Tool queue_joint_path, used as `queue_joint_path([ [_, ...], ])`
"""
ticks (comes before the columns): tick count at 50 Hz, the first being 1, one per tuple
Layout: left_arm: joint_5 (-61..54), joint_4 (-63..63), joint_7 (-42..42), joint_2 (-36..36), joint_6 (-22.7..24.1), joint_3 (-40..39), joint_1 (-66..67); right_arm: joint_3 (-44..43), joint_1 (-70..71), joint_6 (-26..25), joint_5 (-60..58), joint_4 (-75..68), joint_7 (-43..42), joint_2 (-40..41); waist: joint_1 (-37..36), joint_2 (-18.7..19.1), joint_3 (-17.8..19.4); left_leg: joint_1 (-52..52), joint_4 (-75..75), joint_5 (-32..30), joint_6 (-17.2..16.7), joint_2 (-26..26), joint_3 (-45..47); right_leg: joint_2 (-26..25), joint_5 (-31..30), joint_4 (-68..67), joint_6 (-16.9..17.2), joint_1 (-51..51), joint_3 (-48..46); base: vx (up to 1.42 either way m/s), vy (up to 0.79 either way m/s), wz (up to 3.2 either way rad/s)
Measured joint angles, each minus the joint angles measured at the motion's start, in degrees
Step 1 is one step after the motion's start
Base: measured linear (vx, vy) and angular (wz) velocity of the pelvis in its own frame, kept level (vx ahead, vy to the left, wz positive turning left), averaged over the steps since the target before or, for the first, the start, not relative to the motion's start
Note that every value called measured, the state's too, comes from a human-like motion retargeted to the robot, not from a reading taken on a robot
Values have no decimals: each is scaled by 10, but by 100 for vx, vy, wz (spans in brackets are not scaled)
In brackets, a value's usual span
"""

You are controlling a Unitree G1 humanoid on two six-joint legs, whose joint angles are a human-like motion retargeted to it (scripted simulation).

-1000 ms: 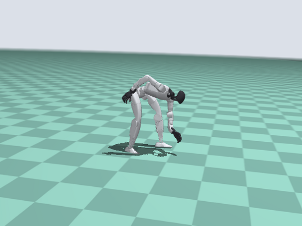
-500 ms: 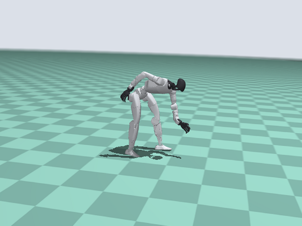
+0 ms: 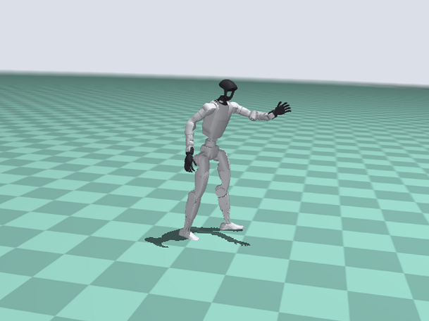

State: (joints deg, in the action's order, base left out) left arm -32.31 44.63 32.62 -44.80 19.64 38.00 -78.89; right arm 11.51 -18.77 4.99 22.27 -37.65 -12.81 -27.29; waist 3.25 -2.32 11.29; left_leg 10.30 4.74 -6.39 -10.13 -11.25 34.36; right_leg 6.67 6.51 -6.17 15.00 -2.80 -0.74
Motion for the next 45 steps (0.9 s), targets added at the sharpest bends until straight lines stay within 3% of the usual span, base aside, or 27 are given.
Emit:
queue_joint_path([
  [8,-13,45,-23,-19,-25,80,-148,3,6,5,18,-2,-3,-4,-21,24,-82,-36,-3,10,-4,2,-8,1,15,10,0,50,-13,11,-7,11],
  [19,-32,135,-44,-33,-39,183,-365,1,11,12,26,-1,0,-16,-42,44,-132,-60,-1,16,-7,0,-20,-5,16,30,0,90,-29,6,-5,10],
  [33,-66,207,-70,-33,-48,267,-546,-16,-10,12,27,-28,3,-17,-50,58,-141,-57,-3,20,-6,11,-45,2,22,18,0,99,-55,3,0,13],
  [40,-77,211,-83,-30,-45,284,-559,1,0,12,18,-37,4,-11,-60,53,-132,-45,2,14,-5,10,-46,1,20,10,0,81,-54,0,0,0],
  [45,-78,164,-63,-33,-31,241,-518,-3,14,15,21,-23,-3,0,-63,46,-108,-29,3,9,-2,5,-46,-5,16,2,0,59,-53,-4,0,-2],
])
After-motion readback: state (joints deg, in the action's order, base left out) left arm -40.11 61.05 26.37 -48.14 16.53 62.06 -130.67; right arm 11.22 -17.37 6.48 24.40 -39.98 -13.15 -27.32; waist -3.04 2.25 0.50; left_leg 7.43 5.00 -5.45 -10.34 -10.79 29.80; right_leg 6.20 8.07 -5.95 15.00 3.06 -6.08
